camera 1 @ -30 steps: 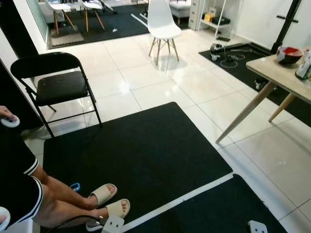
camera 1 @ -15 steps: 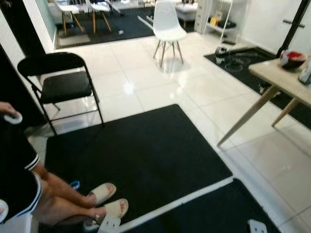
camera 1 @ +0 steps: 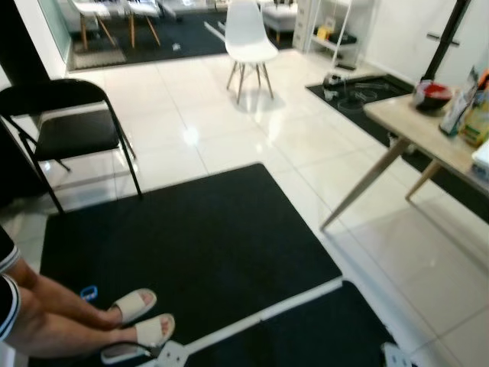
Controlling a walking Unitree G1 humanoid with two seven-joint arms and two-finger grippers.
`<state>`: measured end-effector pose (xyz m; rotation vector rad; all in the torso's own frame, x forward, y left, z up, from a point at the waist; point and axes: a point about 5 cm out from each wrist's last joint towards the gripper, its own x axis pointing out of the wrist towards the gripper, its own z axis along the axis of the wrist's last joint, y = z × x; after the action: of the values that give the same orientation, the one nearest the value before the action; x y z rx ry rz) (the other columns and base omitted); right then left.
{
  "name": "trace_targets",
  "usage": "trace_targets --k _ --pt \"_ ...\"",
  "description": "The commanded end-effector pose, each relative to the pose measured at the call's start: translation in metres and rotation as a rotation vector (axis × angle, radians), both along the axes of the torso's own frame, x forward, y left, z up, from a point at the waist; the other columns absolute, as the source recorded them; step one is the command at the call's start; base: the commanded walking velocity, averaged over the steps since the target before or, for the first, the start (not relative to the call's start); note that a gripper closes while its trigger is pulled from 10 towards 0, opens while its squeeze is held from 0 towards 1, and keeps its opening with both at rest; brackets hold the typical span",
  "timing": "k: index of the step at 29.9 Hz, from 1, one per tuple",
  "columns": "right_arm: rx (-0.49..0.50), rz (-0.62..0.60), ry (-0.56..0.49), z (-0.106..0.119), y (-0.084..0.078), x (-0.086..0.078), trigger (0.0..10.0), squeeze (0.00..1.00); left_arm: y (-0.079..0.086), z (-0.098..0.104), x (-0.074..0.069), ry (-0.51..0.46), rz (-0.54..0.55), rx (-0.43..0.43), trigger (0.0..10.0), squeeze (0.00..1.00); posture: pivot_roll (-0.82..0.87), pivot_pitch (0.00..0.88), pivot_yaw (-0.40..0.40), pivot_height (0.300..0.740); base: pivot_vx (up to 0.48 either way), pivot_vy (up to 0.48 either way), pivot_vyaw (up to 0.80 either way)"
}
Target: Restocking fridge
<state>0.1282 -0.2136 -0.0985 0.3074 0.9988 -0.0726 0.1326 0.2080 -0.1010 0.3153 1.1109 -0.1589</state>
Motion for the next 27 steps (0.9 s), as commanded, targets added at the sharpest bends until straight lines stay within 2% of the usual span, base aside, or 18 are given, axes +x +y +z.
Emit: trace_targets --k 1,7,11,27 --pt "-0.010 0.000 -0.003 0.0009 -0.0023 0.0016 10.0 0.00 0.0016 -0.0015 -0.0051 0.017 -0.004 0.006 10.0 0.00 -0.01 0.033 0.004 0.740 0.000 -0.420 0.00" --pt "-0.012 0.001 0.003 0.0007 -0.0025 0.0014 10.0 0.00 0.0017 -0.0014 -0.0049 0.015 -0.008 0.013 10.0 0.00 -0.01 0.028 0.003 0.740 0.000 -0.421 0.00" --pt "-0.014 0.004 0.004 0.0008 -0.0026 0.0016 10.0 0.00 0.0024 -0.0012 -0.0044 0.011 0.010 0.016 10.0 0.00 -0.02 0.030 0.003 0.740 0.000 0.000 -0.11" --pt "-0.016 0.014 0.010 0.0009 -0.0033 0.0019 10.0 0.00 -0.0007 -0.0014 -0.0034 0.010 0.010 0.004 10.0 0.00 -0.02 0.031 0.003 0.740 0.000 0.000 -0.79"
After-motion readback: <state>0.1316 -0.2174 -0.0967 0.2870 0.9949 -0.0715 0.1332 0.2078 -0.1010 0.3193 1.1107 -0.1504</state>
